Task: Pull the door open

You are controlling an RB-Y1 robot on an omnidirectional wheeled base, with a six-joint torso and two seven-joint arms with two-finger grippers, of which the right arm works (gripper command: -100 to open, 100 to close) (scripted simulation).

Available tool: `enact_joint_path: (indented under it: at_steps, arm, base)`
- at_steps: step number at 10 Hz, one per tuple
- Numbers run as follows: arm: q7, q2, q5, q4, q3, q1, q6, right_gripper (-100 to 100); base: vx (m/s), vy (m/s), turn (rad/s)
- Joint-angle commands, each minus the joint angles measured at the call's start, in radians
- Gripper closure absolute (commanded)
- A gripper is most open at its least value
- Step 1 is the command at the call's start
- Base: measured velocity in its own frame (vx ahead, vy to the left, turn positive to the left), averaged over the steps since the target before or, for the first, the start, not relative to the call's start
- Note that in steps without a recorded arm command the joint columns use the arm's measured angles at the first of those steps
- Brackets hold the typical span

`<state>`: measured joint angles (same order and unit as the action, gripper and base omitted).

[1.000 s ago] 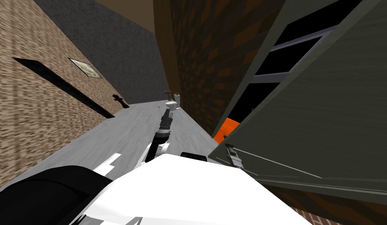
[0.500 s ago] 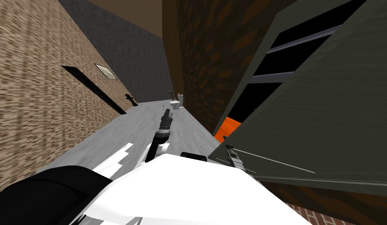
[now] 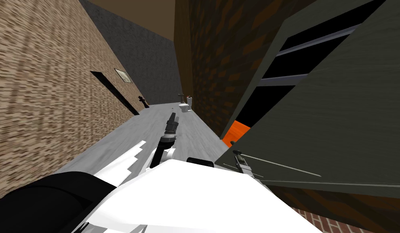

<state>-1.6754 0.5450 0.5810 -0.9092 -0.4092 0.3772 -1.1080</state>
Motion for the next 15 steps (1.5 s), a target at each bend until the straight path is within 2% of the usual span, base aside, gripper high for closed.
enact_joint_path:
  at_steps: [1,8,9,10,12,13,15]
  arm:
    - [-0.011,0.004,-0.007,0.011,-0.006,-0.003,-0.012,100]
    - [-0.061,0.029,-0.036,0.058,-0.028,-0.025,-0.056,100]
    - [-0.055,0.026,-0.035,0.054,-0.029,-0.023,-0.047,100]
    - [-0.058,0.028,-0.051,0.064,-0.046,-0.010,-0.076,100]
    - [-0.059,0.029,-0.060,0.070,-0.055,-0.002,-0.095,100]
    - [-0.061,0.031,-0.070,0.077,-0.066,0.006,-0.117,100]
    - [-0.062,0.033,-0.081,0.084,-0.078,0.016,-0.142,100]
  base:
    - [-0.226,-0.032,0.117]
    - [-0.220,-0.042,0.129]
    - [-0.087,-0.020,0.028]
    - [-0.030,0.010,-0.030]
    - [-0.012,0.012,-0.037]
    - [0.000,0.006,-0.031]
    - [-0.008,-0.001,-0.021]
